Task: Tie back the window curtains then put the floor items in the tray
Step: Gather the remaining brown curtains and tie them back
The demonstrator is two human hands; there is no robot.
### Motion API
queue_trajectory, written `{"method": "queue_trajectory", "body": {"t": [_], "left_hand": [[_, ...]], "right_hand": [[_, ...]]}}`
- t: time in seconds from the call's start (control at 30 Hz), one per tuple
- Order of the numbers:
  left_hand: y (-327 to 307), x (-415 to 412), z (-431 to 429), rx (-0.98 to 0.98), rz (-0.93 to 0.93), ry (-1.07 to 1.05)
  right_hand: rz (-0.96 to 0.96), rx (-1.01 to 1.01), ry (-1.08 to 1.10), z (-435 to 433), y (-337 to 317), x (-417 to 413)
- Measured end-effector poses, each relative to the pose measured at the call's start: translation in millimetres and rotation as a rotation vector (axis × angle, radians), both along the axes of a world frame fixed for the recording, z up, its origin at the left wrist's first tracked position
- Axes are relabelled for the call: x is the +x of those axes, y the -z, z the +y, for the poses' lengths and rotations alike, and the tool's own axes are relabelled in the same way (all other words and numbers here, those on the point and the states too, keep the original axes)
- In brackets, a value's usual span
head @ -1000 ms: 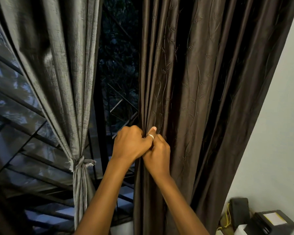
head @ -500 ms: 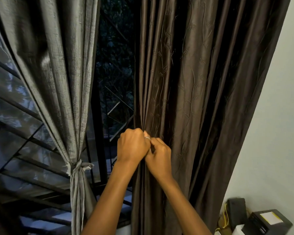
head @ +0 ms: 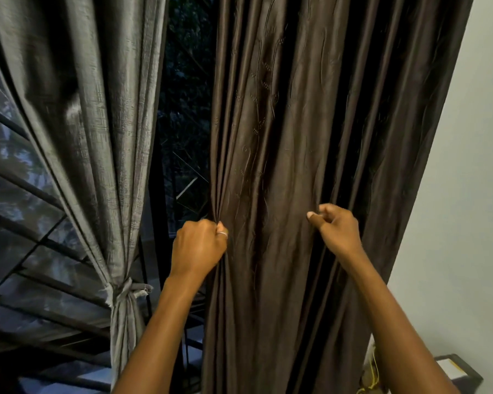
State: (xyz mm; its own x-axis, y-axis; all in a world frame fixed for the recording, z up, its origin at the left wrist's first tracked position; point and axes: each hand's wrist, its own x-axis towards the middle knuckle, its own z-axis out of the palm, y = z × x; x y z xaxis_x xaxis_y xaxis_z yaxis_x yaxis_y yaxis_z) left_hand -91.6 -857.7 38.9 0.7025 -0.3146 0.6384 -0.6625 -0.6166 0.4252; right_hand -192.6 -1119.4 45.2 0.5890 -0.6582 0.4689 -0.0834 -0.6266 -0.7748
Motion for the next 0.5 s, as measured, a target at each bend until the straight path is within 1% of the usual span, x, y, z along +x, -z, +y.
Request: {"method": "queue_trajectory", "body": {"t": [0.1, 0.17, 0.33, 0.5], "left_hand": [[-0.8, 9.9, 9.3, -0.008, -0.001, -0.006], [0.2, 11.4, 10.3, -0.003, -0.005, -0.005], [5.5, 4.1, 6.1, -0.018, -0.005, -0.009], [6.6, -10.5, -2.4, 0.009, -0.018, -0.005]], "right_hand": [[-0.037, -0.104, 0.15, -20.2, 2.9, -4.5], [-0.077, -0.116, 0.173, -17.3, 7.1, -7.5], [-0.205, -0.168, 0.149, 16.9, 25.9, -10.3], [-0.268, -0.165, 0.04, 63.8, 34.9, -10.3]]}}
